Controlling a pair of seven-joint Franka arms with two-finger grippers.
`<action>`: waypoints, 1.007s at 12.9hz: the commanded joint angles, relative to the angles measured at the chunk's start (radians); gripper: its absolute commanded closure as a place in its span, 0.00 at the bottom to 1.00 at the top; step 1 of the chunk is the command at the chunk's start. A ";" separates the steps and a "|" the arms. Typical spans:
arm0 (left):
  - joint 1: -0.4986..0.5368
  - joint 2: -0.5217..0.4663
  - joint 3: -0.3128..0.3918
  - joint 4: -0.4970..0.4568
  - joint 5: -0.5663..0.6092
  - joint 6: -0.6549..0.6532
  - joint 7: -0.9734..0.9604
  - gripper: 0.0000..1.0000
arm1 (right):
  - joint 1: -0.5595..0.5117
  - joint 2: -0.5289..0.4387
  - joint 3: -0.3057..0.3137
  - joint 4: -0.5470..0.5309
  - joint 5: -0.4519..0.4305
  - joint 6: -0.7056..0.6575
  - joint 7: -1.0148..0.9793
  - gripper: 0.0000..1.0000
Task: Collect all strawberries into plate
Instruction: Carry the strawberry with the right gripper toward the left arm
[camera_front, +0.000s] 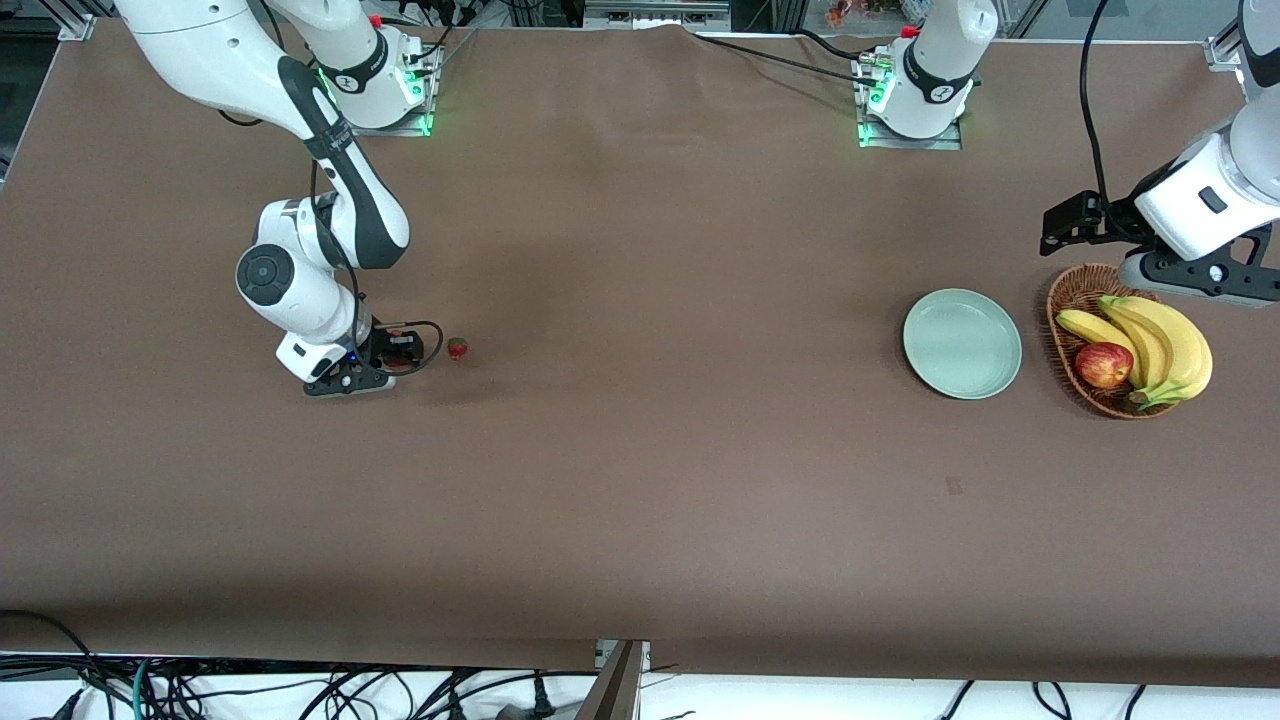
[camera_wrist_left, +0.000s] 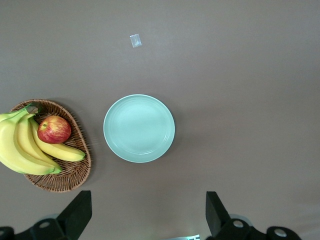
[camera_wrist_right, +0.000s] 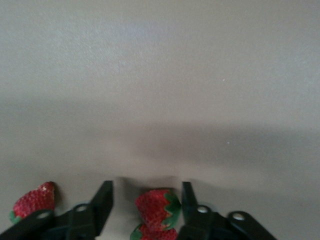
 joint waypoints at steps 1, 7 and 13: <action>-0.004 0.003 0.007 0.006 -0.008 0.009 -0.002 0.00 | -0.010 -0.008 0.008 -0.022 0.017 0.004 -0.010 0.54; -0.004 0.003 0.007 0.006 -0.008 0.010 -0.002 0.00 | -0.009 -0.040 0.020 0.037 0.017 -0.071 -0.014 0.87; -0.003 0.003 0.007 0.003 -0.006 0.018 -0.001 0.00 | 0.121 0.010 0.034 0.433 0.084 -0.455 0.275 0.86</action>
